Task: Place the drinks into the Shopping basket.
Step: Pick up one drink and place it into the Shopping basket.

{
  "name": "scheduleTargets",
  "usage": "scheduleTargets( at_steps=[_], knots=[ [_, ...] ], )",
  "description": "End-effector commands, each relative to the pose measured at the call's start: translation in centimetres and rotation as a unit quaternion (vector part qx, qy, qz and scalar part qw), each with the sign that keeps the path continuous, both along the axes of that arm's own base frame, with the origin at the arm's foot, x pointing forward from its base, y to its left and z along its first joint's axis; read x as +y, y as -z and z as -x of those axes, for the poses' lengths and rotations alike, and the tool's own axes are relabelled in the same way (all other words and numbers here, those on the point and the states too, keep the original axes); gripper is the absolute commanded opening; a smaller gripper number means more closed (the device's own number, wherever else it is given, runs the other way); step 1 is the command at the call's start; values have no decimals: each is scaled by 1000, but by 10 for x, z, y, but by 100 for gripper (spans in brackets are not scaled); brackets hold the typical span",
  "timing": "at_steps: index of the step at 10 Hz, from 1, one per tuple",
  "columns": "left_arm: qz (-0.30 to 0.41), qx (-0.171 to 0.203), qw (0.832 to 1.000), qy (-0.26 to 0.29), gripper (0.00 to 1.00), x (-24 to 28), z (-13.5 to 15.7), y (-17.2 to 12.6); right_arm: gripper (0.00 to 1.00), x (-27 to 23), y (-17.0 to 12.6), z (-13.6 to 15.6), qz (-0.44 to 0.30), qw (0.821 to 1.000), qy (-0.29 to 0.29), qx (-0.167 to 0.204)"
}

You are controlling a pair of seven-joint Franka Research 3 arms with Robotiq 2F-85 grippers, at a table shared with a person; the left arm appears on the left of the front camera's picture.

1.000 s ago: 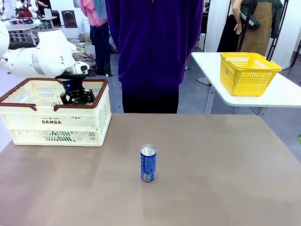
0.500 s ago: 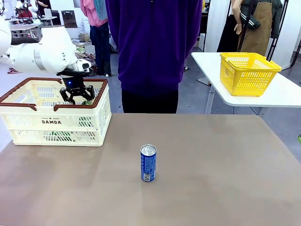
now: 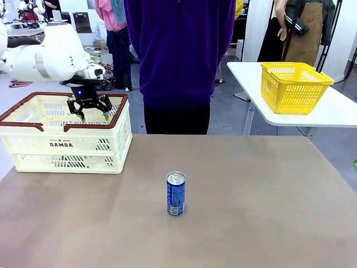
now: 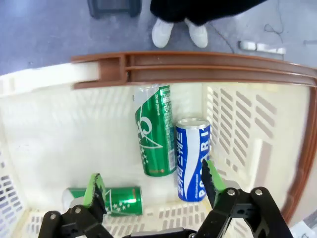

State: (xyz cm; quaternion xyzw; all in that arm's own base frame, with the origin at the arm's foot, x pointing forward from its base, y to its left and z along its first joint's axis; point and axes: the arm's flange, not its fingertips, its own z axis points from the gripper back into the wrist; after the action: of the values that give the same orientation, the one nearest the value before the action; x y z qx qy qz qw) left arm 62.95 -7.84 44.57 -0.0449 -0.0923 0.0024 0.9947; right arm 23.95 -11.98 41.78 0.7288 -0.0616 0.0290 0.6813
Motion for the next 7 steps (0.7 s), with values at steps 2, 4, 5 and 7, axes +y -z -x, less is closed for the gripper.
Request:
scheduleTargets(
  at_steps=[2,4,5,7],
  knots=[
    [33,-9,999,6,100,28,80,-70,100,-1,-3,-2,-7,1000,2,-8],
    [76,-6,997,33,100,52,151,-111,100,-1,-3,-2,-7,1000,2,-8],
    [114,-21,989,90,100,62,194,-120,100,-1,-3,-2,-7,1000,2,-8],
    [197,-6,977,85,100,82,259,-107,100,-1,-3,-2,-7,1000,2,-8]
  ],
)
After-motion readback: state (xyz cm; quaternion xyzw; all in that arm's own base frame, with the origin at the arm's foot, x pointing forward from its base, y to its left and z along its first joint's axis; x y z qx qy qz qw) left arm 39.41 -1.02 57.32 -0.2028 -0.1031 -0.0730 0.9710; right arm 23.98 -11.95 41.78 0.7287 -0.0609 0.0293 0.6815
